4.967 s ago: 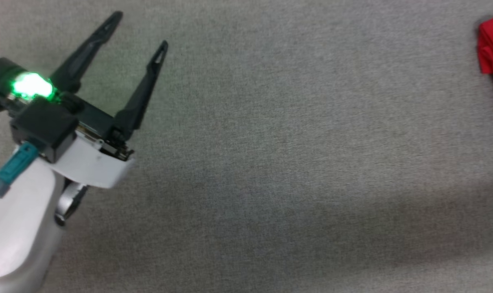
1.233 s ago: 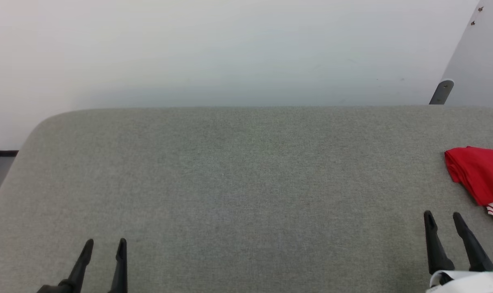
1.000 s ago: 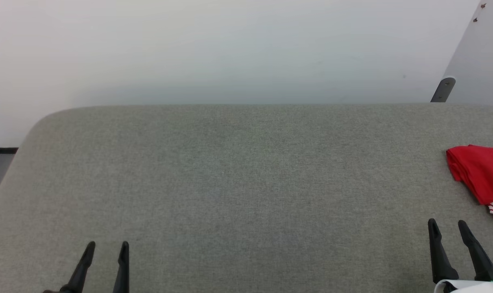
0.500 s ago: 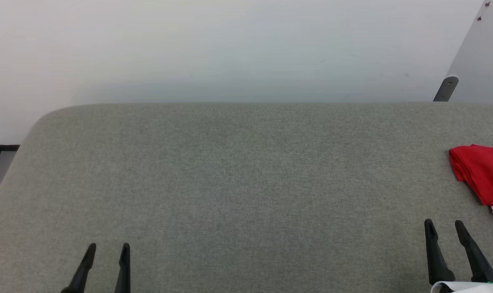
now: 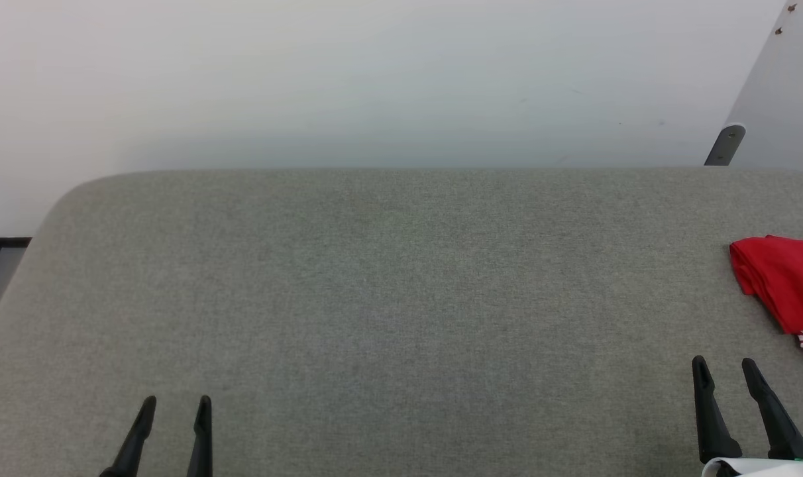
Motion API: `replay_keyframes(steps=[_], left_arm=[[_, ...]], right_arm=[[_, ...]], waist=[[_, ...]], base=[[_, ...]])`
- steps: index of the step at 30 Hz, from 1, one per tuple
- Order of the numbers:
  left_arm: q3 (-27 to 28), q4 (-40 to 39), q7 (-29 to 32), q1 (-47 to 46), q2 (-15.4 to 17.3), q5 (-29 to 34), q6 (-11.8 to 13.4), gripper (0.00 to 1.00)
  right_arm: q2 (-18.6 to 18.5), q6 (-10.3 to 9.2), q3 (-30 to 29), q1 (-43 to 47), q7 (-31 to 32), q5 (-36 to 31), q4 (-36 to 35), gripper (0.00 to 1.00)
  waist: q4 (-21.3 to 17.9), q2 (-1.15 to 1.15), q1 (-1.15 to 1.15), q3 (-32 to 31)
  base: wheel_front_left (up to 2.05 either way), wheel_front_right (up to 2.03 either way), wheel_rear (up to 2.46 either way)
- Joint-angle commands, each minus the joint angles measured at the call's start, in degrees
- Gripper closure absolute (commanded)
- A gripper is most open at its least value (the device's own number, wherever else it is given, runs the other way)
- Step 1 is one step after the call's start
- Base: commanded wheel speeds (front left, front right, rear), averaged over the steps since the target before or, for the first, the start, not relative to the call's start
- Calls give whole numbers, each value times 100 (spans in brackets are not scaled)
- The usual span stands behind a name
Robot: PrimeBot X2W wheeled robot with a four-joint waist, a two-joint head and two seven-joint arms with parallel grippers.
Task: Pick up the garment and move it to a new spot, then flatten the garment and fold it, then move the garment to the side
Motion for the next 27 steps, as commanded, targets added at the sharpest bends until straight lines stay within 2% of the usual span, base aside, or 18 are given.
replay_keyframes(steps=[1,14,15,19,27], left_arm=[[17,13,4,-18,-6,46,-14,0],[208,-71,4,-113,-86,152,-9,0],[226,-64,0,-70,-91,136,0,100],[196,95,19,-55,-179,40,1,100],[172,241,239,-249,-215,-878,1,100]], right_arm=[[1,-4,12,4,-21,23,-8,0],[31,-4,41,-55,-35,37,-29,0],[24,0,31,-13,-19,3,-16,100],[70,0,40,34,6,85,156,100],[100,0,9,-108,182,895,270,100]], waist=[[0,0,0,2],[-10,0,0,76],[-9,0,0,75],[-11,0,0,79],[-17,0,0,76]], base=[[0,0,0],[0,0,0],[0,0,0],[0,0,0],[0,0,0]])
